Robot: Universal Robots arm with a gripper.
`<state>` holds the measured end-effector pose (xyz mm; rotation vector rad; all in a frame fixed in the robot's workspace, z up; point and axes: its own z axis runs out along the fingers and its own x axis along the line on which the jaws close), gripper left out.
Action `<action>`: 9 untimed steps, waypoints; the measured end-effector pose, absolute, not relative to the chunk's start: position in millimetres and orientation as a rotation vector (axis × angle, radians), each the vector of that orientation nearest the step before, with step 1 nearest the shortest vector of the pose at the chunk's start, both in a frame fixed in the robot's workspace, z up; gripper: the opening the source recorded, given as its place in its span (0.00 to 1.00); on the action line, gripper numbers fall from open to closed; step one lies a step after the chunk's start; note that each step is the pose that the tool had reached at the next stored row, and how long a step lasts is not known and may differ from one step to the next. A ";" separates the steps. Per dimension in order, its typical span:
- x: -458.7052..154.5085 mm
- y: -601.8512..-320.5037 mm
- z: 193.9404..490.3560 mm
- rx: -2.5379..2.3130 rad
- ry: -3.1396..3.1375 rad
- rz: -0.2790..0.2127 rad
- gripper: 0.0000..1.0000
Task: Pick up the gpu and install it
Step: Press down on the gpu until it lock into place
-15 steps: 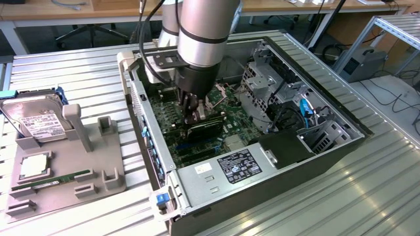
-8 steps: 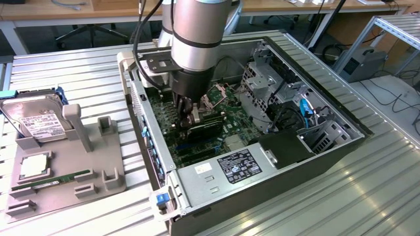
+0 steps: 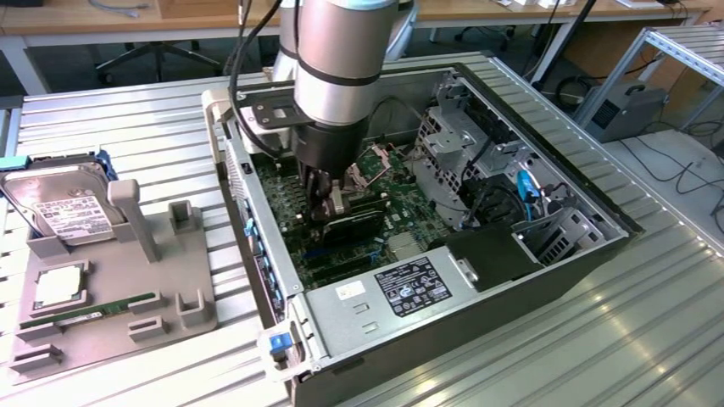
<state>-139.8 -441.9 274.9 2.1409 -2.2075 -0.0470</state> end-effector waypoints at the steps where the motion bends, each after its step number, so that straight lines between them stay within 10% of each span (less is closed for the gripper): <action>1: -139.7 -441.9 280.3 2.140 -2.207 -0.047 0.11; 9: -113.5 -442.0 289.1 2.130 -2.196 -0.069 0.11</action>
